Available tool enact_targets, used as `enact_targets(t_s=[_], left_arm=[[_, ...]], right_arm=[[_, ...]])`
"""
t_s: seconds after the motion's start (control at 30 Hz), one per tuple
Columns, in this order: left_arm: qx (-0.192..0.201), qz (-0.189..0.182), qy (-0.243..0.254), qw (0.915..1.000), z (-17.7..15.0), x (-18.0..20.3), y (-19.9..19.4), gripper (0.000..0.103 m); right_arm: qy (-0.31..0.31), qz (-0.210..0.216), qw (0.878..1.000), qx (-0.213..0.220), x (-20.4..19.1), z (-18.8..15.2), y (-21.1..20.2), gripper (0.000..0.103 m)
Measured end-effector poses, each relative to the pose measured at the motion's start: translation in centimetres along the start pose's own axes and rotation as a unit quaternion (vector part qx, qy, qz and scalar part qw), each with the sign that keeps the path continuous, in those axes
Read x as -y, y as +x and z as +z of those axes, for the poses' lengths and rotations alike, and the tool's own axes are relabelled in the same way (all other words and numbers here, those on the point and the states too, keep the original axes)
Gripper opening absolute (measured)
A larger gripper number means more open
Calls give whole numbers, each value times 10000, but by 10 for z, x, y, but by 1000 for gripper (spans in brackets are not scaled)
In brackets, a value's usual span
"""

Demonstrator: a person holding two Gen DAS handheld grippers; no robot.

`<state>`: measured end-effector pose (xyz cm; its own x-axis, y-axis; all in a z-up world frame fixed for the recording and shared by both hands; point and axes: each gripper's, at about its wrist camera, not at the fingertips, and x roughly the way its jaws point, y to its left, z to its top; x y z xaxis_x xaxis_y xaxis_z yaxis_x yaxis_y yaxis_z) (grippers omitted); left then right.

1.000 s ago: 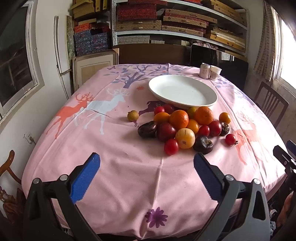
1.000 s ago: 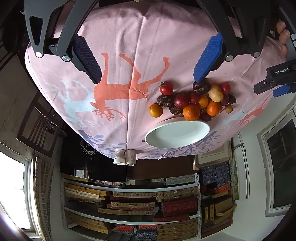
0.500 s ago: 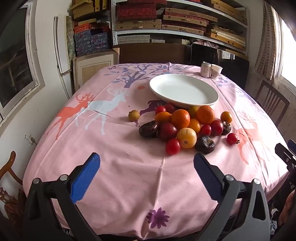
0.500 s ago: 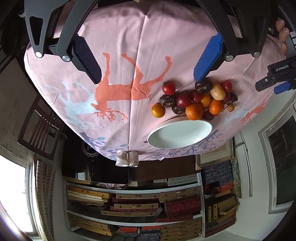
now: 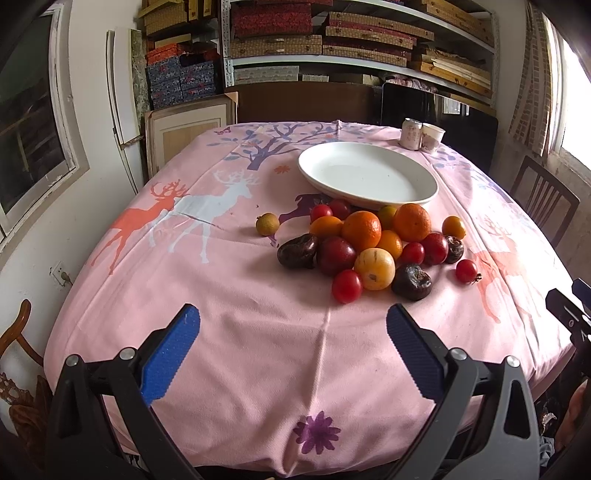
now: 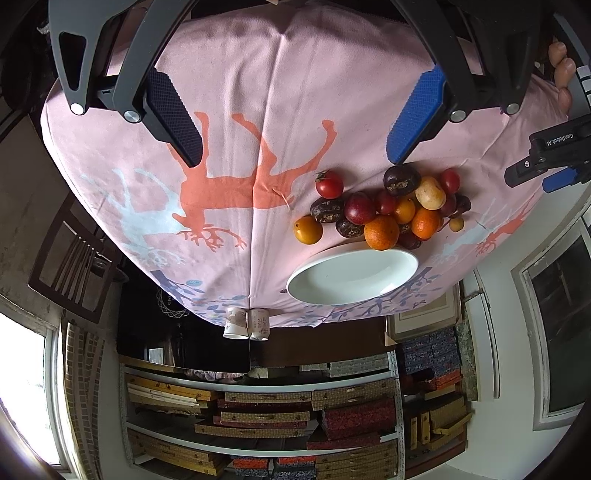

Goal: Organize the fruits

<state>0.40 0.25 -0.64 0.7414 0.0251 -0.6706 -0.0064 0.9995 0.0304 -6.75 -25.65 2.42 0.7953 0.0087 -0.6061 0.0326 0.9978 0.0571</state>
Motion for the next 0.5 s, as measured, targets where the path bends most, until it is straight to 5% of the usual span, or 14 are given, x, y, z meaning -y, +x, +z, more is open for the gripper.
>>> enact_targets(t_s=[0.5], left_arm=[[-1, -1, 7, 10000, -1, 1, 0, 99]], right_arm=[[7, 20, 10000, -56, -1, -2, 2, 100]])
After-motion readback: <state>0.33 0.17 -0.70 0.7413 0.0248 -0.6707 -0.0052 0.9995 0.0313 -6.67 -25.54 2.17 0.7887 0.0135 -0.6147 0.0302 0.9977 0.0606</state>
